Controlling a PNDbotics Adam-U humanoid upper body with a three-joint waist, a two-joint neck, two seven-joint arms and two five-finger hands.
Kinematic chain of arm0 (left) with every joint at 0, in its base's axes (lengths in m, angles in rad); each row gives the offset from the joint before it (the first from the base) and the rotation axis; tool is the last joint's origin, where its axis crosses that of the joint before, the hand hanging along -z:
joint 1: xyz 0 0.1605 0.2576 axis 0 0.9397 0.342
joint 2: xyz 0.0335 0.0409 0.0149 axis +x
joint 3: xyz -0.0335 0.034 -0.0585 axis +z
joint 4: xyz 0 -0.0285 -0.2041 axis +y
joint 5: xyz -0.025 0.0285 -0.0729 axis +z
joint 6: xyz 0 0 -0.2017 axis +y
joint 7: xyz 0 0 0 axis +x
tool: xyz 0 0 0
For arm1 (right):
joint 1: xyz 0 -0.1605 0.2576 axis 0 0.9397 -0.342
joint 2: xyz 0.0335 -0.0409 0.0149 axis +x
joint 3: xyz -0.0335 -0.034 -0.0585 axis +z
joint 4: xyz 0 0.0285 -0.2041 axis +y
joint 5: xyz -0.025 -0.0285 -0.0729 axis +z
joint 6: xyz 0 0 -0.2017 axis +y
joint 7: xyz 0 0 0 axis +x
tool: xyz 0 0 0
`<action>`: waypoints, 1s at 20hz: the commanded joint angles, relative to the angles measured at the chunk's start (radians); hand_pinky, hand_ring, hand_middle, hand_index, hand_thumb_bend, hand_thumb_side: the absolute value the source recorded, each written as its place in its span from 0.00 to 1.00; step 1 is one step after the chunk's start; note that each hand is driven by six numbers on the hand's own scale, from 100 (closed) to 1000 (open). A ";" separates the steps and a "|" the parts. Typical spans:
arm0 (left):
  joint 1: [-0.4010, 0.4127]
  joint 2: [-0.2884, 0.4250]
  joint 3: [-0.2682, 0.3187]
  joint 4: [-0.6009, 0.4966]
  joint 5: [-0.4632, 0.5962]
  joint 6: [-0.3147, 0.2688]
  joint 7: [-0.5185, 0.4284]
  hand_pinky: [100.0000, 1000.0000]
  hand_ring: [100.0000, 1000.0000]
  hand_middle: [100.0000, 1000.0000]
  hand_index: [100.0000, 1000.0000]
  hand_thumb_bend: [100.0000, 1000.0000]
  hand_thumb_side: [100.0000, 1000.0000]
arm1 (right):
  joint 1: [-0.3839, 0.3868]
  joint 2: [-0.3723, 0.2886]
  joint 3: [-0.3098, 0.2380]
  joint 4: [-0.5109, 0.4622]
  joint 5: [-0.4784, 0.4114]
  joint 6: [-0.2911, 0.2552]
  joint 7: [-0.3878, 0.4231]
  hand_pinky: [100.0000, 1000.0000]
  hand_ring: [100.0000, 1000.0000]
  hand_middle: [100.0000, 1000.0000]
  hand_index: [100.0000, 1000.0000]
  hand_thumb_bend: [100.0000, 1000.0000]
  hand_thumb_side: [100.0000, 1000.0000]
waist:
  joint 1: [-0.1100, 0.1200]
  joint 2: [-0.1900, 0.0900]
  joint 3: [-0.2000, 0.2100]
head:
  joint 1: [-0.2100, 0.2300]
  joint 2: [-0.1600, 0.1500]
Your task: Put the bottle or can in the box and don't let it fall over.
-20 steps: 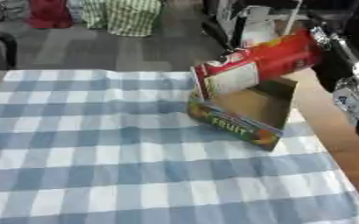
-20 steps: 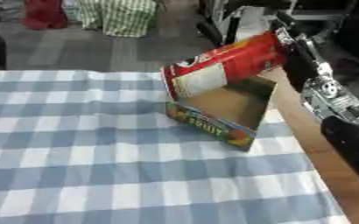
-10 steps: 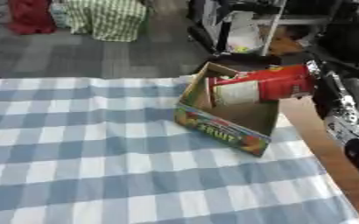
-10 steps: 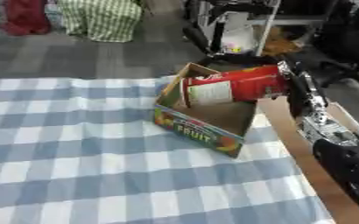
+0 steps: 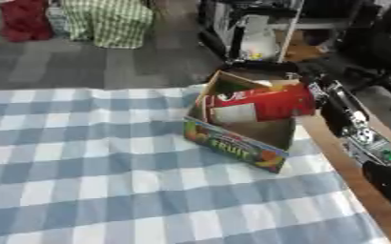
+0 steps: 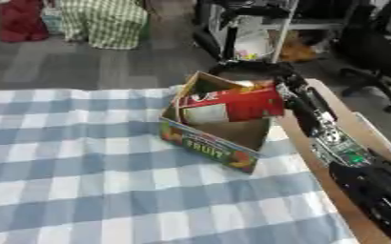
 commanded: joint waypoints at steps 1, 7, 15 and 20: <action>-0.014 0.006 -0.001 -0.022 0.002 -0.003 -0.003 0.82 0.85 0.68 0.91 0.38 0.88 | -0.015 -0.031 -0.012 -0.039 0.059 -0.003 0.051 1.00 1.00 0.97 1.00 0.00 0.49 | 0.000 -0.007 -0.002 | -0.006 -0.016; -0.013 0.006 -0.001 -0.022 0.003 -0.002 -0.004 0.82 0.85 0.68 0.91 0.38 0.88 | -0.010 -0.032 -0.014 -0.064 0.258 -0.004 0.148 1.00 1.00 1.00 1.00 0.00 0.45 | 0.001 -0.007 -0.007 | -0.010 -0.017; -0.011 0.008 -0.001 -0.023 0.003 -0.003 -0.004 0.82 0.85 0.68 0.91 0.38 0.88 | 0.000 -0.025 -0.024 -0.087 0.486 -0.047 0.155 1.00 1.00 1.00 1.00 0.00 0.37 | 0.003 -0.006 -0.016 | -0.015 -0.023; -0.010 0.008 -0.001 -0.022 0.002 -0.002 -0.005 0.82 0.86 0.68 0.91 0.37 0.89 | 0.013 -0.017 -0.025 -0.096 0.593 -0.089 0.104 1.00 1.00 1.00 1.00 0.00 0.29 | 0.003 -0.005 -0.022 | -0.017 -0.025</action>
